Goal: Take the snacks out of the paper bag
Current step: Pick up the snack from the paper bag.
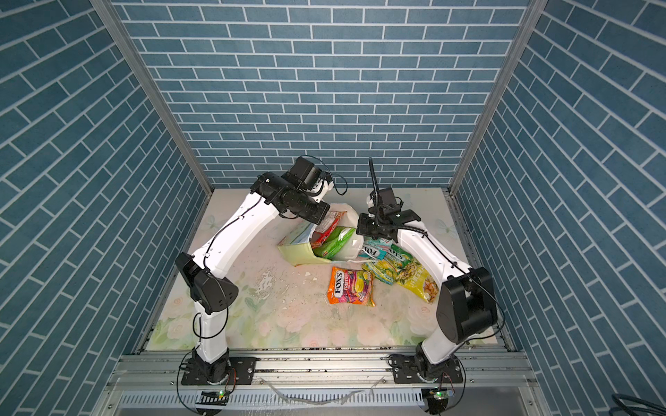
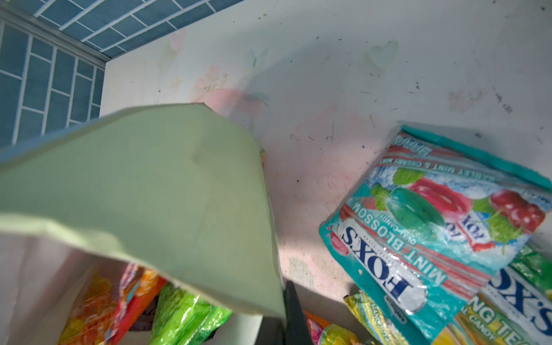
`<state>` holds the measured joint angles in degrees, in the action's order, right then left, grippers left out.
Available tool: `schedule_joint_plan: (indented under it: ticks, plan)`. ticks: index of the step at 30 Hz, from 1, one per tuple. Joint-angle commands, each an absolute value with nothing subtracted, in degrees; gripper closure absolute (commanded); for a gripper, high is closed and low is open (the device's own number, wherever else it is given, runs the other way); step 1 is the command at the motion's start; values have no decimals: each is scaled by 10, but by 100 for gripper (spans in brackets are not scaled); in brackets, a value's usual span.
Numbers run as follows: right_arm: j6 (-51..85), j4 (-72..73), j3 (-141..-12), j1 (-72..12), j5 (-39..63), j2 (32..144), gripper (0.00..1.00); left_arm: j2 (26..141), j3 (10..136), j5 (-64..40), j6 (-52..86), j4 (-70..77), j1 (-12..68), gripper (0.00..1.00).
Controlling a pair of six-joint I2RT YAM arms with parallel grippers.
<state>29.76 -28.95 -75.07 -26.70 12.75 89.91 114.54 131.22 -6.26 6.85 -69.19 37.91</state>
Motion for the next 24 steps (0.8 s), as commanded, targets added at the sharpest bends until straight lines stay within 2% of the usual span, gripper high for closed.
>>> schedule_joint_plan:
  ticks: [1,8,9,11,12,14,16,24]
  plan:
    - [328,-297,-713,-300,123,856,100,1123,1292,-44,68,-695,378,94]
    - [358,-289,-679,-331,139,818,100,1103,1266,-17,73,-708,387,93]
    - [360,-288,-676,-333,143,817,100,1099,1260,-15,74,-709,387,90]
    - [365,-281,-667,-340,151,813,100,1090,1244,-17,75,-712,391,1]
    - [368,-278,-663,-343,154,811,100,1086,1235,-17,74,-712,394,0]
    - [372,-271,-655,-352,159,810,100,1070,1210,-17,74,-702,401,6]
    - [374,-269,-648,-358,159,811,100,1053,1182,-5,85,-684,405,1]
    - [364,-276,-628,-364,167,812,100,995,1081,11,112,-617,408,0]
